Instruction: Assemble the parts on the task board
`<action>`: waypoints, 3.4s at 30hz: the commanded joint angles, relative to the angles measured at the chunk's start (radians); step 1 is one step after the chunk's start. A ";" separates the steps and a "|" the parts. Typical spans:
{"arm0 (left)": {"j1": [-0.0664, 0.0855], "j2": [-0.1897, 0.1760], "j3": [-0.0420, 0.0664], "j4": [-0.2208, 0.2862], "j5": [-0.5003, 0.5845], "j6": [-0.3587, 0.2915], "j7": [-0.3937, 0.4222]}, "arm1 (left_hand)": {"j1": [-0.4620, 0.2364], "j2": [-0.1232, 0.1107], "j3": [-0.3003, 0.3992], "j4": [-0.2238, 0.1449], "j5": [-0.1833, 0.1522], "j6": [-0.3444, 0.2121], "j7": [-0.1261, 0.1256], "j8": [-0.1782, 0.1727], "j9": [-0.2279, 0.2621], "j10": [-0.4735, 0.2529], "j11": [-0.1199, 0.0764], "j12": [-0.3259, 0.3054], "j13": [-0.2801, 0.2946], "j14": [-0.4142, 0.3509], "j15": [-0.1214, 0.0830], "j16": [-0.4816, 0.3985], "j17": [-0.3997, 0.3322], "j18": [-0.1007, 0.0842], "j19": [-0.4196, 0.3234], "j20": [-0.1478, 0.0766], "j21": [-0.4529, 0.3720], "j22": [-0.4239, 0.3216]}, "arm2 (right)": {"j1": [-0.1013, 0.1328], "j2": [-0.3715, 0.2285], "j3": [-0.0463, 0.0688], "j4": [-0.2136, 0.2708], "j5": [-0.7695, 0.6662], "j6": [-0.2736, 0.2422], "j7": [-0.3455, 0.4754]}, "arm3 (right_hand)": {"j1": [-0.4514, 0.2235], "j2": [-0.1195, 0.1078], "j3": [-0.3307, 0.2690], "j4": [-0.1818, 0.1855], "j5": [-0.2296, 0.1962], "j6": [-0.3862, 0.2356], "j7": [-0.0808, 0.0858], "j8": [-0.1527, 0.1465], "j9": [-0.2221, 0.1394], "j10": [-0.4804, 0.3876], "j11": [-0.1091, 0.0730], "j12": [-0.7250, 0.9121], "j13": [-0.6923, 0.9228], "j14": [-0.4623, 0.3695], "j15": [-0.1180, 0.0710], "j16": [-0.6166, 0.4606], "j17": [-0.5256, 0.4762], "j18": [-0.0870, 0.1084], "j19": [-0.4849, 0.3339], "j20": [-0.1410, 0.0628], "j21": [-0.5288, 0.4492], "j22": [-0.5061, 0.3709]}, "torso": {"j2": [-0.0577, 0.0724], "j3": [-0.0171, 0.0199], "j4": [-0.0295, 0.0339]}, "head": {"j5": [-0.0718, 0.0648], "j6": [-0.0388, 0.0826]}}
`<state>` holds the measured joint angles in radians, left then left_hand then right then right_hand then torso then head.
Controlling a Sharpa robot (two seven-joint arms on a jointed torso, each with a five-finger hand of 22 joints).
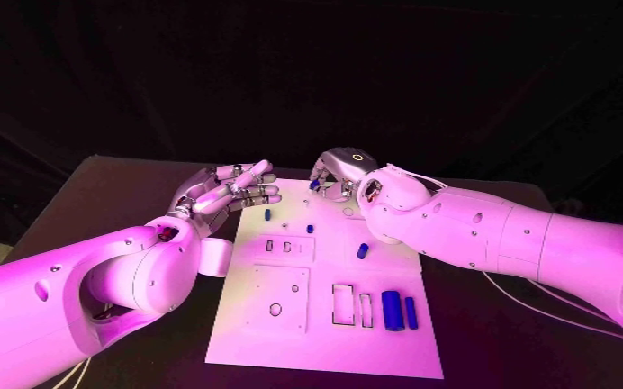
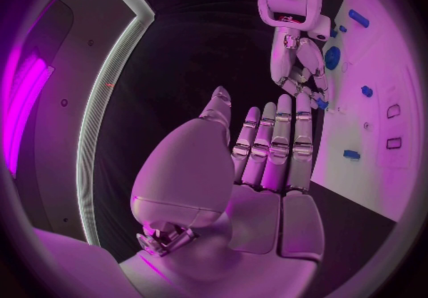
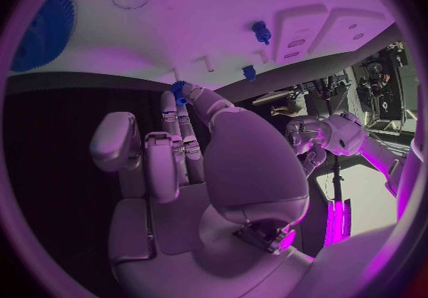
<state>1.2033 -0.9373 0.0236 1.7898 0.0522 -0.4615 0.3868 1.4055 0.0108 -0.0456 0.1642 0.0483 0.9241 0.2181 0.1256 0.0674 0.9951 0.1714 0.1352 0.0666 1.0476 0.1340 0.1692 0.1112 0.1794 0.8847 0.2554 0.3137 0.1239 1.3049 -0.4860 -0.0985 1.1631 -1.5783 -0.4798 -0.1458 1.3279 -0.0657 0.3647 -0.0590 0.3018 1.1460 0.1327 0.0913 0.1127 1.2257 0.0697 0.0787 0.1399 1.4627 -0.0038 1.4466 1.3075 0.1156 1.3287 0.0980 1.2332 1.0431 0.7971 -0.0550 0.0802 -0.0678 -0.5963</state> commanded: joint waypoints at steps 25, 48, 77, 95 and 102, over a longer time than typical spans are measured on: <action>0.009 0.007 0.001 -0.003 -0.011 0.026 -0.004 | 0.007 0.000 -0.001 -0.009 0.003 0.000 0.007 -0.009 -0.002 -0.002 0.006 -0.009 -0.002 0.006 0.001 -0.010 0.002 0.005 0.006 -0.001 0.002 -0.003 | -0.011 0.044 0.000 -0.068 0.031 0.033 0.016 | -0.026 -0.031 0.010 0.019 -0.017 -0.036 0.021 -0.024 -0.001 -0.039 0.015 -0.019 -0.012 0.066 0.009 0.008 0.051 -0.013 -0.016 0.004 -0.009 -0.015 | 0.004 -0.0034 0.0055 | 0.006 -0.003; 0.016 -0.009 0.001 -0.016 -0.011 0.041 -0.011 | 0.007 0.000 -0.003 -0.010 0.003 -0.002 0.006 -0.012 -0.002 -0.004 0.006 -0.012 -0.002 0.005 0.002 -0.013 0.002 0.004 0.005 -0.001 0.001 -0.004 | 0.016 -0.271 0.014 0.216 0.227 0.011 0.007 | -0.063 -0.074 -0.061 0.076 0.000 -0.113 0.028 -0.012 -0.014 0.013 0.011 0.086 -0.005 0.066 0.009 0.018 0.057 -0.009 -0.022 0.017 -0.012 -0.003 | 0.003 -0.0001 -0.0185 | -0.008 0.009; 0.016 0.000 0.001 -0.036 -0.011 0.047 -0.013 | 0.009 0.002 -0.003 -0.011 0.003 -0.001 0.004 -0.012 -0.001 -0.003 0.005 -0.013 -0.002 0.005 0.002 -0.015 0.002 0.004 0.005 -0.001 0.001 -0.004 | 0.019 -0.290 0.014 0.144 0.311 0.202 -0.019 | -0.013 -0.056 -0.367 0.187 0.084 -0.198 0.012 0.036 0.016 0.008 -0.011 0.921 0.867 0.085 -0.010 0.077 0.158 -0.028 0.026 -0.006 0.041 0.112 | 0.005 -0.0007 -0.0185 | -0.017 0.000; 0.016 0.002 0.001 -0.040 -0.011 0.051 -0.015 | 0.009 0.002 -0.003 -0.012 0.003 -0.001 0.004 -0.013 -0.001 -0.003 0.005 -0.014 -0.002 0.006 0.001 -0.015 0.002 0.004 0.005 -0.001 0.001 -0.005 | 0.008 -0.263 0.014 0.112 0.291 0.231 -0.024 | 0.017 -0.041 -0.377 0.188 0.090 -0.197 0.012 0.053 0.024 0.054 -0.011 1.040 0.982 0.091 -0.010 0.089 0.184 -0.032 0.039 -0.005 0.057 0.139 | 0.005 -0.0003 -0.0187 | -0.017 -0.007; 0.016 0.003 0.001 -0.040 -0.011 0.051 -0.015 | 0.009 0.002 -0.003 -0.012 0.003 -0.001 0.004 -0.013 -0.001 -0.003 0.005 -0.014 -0.002 0.006 0.001 -0.015 0.002 0.004 0.005 -0.001 0.001 -0.005 | 0.007 -0.262 0.014 0.104 0.273 0.236 -0.030 | 0.027 -0.037 -0.376 0.185 0.091 -0.195 0.012 0.057 0.025 0.061 -0.011 1.060 1.002 0.092 -0.010 0.091 0.188 -0.033 0.040 -0.005 0.059 0.144 | 0.005 -0.0007 -0.0173 | -0.017 -0.009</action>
<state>1.2176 -0.9372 0.0232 1.7489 0.0463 -0.4309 0.3681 1.4051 0.0104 -0.0512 0.1586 0.0483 0.9241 0.2181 0.1175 0.0668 0.9950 0.1714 0.1272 0.0659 1.0476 0.1339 0.1588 0.1122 0.1793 0.8846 0.2554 0.3137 0.1202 1.3141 -0.7486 -0.0835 1.2696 -1.2788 -0.2708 -0.1647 1.3458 -0.1023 -0.0082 0.1284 0.3890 0.9522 0.1479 0.1428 0.1371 1.2807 0.0575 1.1369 1.1432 1.4664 -0.0213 1.5319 1.3075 0.0919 1.3604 0.0934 1.2875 1.1866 0.8016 -0.0555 0.0616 -0.0842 -0.6043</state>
